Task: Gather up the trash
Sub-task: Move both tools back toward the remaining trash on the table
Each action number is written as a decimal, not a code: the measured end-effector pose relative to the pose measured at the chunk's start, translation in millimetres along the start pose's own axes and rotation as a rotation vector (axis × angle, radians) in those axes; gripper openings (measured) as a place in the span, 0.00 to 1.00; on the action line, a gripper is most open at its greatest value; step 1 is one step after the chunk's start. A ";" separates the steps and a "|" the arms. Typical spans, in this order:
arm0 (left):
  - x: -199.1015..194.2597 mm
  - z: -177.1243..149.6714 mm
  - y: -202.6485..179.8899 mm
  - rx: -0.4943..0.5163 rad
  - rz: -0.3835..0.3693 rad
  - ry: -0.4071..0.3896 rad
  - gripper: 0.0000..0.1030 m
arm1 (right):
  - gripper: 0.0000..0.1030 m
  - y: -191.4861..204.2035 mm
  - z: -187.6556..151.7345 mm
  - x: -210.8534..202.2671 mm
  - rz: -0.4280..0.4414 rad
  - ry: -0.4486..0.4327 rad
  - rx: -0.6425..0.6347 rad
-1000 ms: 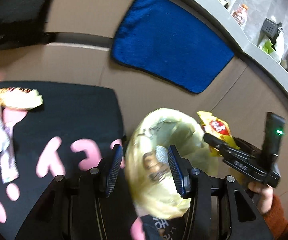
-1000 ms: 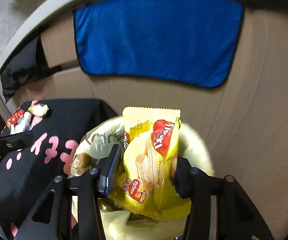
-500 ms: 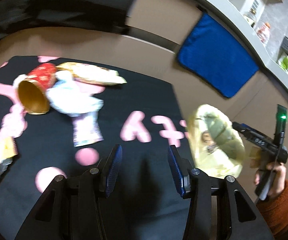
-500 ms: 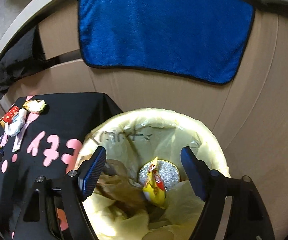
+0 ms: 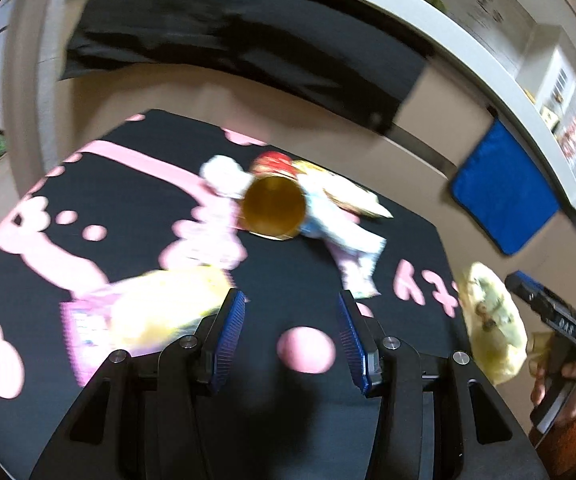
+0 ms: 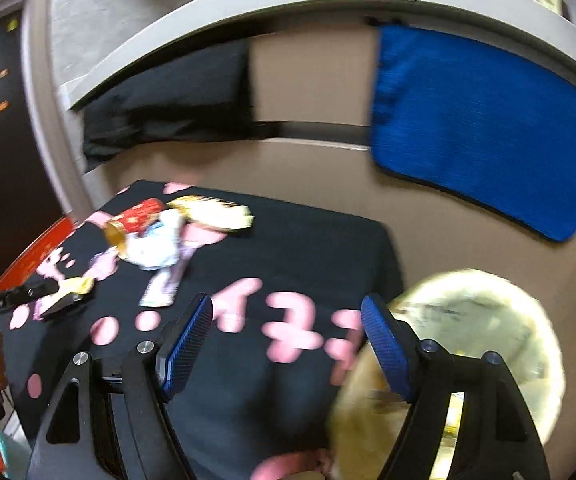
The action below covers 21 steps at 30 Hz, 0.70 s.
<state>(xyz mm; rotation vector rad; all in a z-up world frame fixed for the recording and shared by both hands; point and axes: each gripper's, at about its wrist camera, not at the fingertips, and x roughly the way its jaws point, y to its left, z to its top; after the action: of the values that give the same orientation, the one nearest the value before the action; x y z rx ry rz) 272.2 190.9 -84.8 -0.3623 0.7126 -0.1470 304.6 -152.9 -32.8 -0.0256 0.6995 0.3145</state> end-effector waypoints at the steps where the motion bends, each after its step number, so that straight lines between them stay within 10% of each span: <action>1: -3.6 0.6 7.8 -0.002 0.017 -0.016 0.47 | 0.72 10.4 -1.2 4.4 0.016 0.008 -0.013; 8: -2.3 15.3 51.3 0.081 0.053 -0.013 0.47 | 0.72 53.4 -12.5 23.4 0.120 0.075 -0.055; 21: 35.0 14.5 102.4 -0.011 -0.096 0.199 0.47 | 0.72 67.2 -27.4 26.2 0.143 0.129 -0.076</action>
<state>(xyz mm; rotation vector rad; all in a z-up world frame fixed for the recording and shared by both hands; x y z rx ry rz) 308.9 281.0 -134.3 -0.3958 0.8930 -0.2734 286.5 -85.1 -65.0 -0.0689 0.8192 0.4793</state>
